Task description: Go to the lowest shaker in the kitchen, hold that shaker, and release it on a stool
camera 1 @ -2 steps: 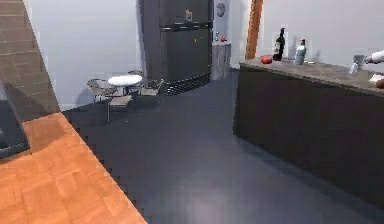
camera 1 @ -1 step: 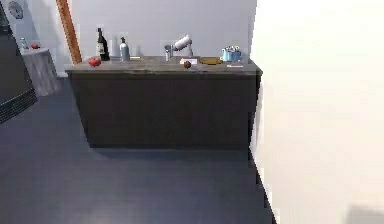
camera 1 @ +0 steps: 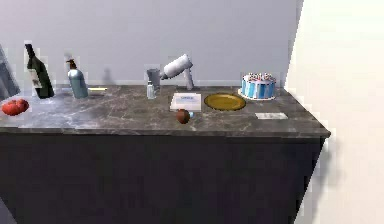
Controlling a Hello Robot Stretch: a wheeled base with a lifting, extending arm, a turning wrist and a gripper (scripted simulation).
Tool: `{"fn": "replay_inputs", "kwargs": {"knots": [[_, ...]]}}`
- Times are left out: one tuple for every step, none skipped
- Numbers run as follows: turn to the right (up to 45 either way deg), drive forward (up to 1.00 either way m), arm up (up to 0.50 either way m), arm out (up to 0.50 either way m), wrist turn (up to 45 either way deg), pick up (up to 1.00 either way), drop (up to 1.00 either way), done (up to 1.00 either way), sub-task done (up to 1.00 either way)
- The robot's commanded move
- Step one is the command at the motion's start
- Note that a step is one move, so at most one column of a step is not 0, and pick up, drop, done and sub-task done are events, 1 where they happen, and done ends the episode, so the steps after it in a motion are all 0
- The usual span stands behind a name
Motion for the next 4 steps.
{"fn": "replay_inputs", "kwargs": {"knots": [[6.0,0.0,0.0,0.0,0.0,0.0,0.0,0.0,0.0],[0.0,0.2,0.0,0.0,0.0,0.0,0.0,0.0,0.0],[-45.0,0.0,0.0,0.0,0.0,0.0,0.0,0.0,0.0],[-39.0,0.0,0.0,0.0,0.0,0.0,0.0,0.0,0.0]]}}
